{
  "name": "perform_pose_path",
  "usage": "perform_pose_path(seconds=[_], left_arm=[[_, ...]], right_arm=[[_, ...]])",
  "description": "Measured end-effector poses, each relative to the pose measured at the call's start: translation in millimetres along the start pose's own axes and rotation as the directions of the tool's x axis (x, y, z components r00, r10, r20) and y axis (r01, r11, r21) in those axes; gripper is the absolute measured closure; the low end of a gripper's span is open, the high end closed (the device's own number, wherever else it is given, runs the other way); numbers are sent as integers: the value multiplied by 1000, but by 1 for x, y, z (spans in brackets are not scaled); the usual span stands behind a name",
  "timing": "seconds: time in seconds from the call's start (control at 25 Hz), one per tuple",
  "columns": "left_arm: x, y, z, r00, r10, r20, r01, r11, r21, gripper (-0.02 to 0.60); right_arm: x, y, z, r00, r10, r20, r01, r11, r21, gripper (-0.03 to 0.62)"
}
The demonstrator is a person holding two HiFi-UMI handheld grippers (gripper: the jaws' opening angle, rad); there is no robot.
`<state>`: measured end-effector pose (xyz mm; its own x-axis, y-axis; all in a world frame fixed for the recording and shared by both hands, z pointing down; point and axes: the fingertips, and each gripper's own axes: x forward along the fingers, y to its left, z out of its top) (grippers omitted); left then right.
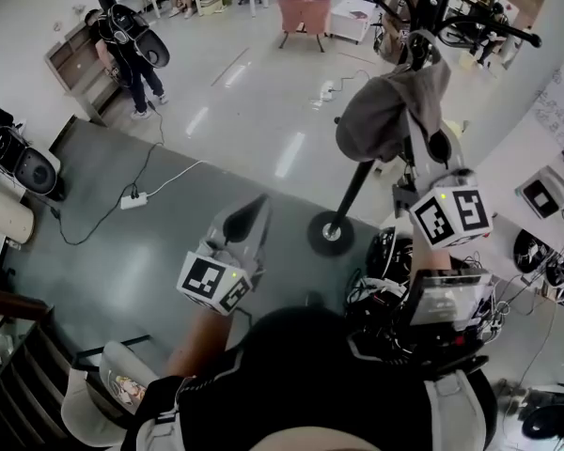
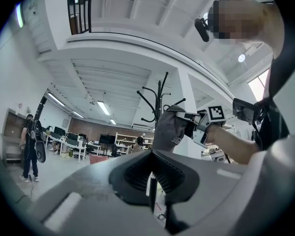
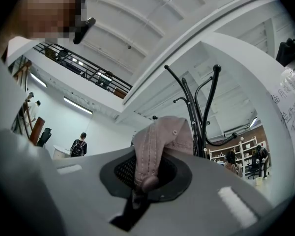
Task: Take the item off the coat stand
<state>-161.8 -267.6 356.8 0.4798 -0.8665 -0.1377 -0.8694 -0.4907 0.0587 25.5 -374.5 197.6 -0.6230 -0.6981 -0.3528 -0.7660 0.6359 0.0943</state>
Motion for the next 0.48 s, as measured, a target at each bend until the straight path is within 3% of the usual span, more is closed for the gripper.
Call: perform_pose_path(seconds=[0.48], left_arm=[[-3, -11, -8, 999, -28, -20, 27, 999, -39, 565]], right_arm=[[-23, 11, 9, 1000, 9, 2, -9, 999, 53, 574]])
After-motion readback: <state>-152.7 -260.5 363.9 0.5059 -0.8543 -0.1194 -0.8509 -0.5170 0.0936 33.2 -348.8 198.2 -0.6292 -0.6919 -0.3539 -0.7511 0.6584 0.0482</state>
